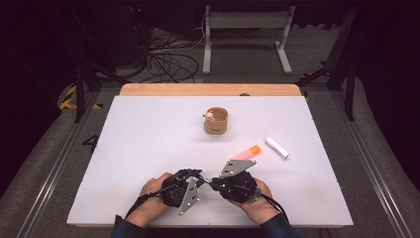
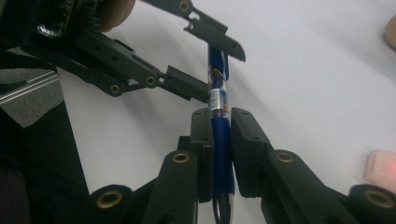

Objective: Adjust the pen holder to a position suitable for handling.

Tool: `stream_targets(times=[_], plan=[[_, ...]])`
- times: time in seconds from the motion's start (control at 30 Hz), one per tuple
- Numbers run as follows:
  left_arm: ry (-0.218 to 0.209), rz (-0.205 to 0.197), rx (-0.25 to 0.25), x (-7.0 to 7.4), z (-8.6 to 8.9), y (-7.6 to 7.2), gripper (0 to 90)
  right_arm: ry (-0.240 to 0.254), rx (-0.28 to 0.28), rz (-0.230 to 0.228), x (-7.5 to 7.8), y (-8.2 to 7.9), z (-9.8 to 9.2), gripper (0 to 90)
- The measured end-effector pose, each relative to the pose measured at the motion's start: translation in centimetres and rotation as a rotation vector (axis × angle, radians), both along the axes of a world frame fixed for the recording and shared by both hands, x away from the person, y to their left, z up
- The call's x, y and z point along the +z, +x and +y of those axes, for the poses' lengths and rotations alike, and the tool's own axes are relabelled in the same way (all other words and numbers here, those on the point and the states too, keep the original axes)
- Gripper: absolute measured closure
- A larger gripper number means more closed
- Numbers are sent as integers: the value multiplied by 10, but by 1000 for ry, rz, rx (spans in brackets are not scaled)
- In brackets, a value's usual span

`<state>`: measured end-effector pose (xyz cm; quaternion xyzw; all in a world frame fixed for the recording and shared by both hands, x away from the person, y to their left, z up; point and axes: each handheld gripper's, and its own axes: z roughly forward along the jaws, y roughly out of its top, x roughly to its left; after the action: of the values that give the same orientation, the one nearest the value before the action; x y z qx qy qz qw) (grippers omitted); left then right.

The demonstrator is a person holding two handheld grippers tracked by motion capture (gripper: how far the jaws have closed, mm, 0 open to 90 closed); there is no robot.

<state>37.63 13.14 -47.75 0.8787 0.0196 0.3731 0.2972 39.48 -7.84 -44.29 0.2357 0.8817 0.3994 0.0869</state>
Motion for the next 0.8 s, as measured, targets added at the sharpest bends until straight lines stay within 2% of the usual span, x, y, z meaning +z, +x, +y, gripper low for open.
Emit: stream_targets(times=[0.3, 0.33, 0.47, 0.5, 0.6, 0.63, 0.67, 0.73, 0.8], plan=[[34, 12, -29, 0, -1, 0, 730, 14, 8, -8, 2, 0, -2, 795], [47, 21, -36, 0, -1, -2, 741, 18, 8, -11, 3, 0, -2, 791], [48, 38, -50, 0, -2, -2, 767, 26, 11, -13, 5, 0, -4, 776], [33, 54, -57, 0, -1, -2, 775, 28, 11, -16, 5, 0, -5, 767], [23, 65, -65, 0, -1, -2, 787, 43, 8, -17, 7, 1, -8, 753], [-4, 75, -69, 0, 0, -2, 790, 47, 8, -20, 8, 1, -8, 746], [-4, 75, -69, 0, 0, -2, 793, 53, 5, -27, 9, 1, -9, 740], [-39, 89, -78, 2, 1, -1, 795, 76, 3, -23, 10, 1, -11, 739], [-59, 96, -66, 4, 4, 0, 796, 91, 5, -19, 12, 2, -14, 734]])
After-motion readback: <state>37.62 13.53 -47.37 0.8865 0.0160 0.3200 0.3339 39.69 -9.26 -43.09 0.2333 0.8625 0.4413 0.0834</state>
